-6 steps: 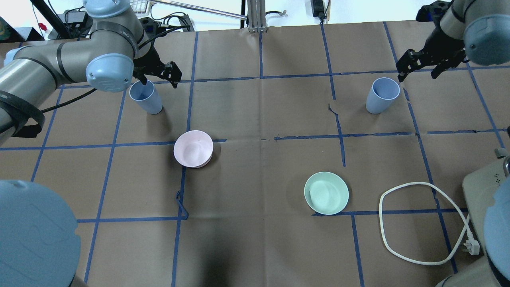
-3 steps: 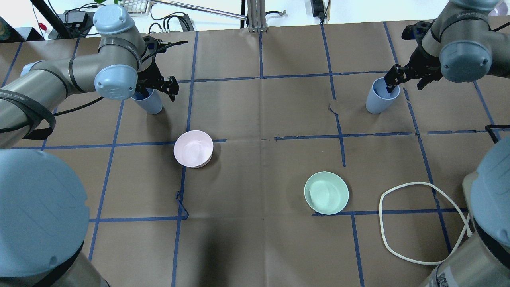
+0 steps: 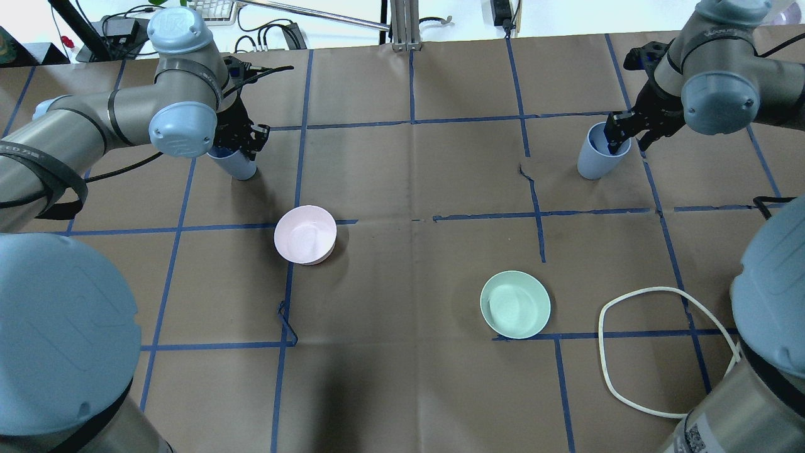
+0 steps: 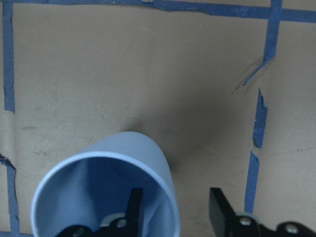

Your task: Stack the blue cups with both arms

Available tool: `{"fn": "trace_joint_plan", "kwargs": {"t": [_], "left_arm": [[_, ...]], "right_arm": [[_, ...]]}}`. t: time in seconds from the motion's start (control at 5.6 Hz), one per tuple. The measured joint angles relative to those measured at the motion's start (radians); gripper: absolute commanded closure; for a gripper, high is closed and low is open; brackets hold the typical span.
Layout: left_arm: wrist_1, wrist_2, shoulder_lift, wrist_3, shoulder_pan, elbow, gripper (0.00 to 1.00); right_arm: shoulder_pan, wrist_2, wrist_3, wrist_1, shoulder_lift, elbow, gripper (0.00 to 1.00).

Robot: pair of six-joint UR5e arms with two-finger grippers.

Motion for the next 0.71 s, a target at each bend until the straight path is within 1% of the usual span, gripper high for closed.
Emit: {"fn": "trace_joint_plan", "kwargs": {"t": [0.18,0.36,0.54,0.71], "left_arm": [[-0.013,0.001,0.009,0.001,-0.004,0.012,1.0],[-0.027,0.0,0.018,-0.002,-0.025,0.028,1.0],[-0.034,0.0,0.02,-0.019,-0.081,0.056,1.0],[-0.037,-0.002,-0.001,-0.086,-0.174,0.108,1.0]], "right_arm": [[0.011,0.0,0.022,0.005,-0.003,-0.009,0.94],[0.019,-0.004,0.03,0.035,-0.016,-0.037,0.94],[0.024,-0.011,0.033,0.135,-0.053,-0.095,0.93],[0.027,-0.015,0.035,0.308,-0.106,-0.181,0.93]]}}
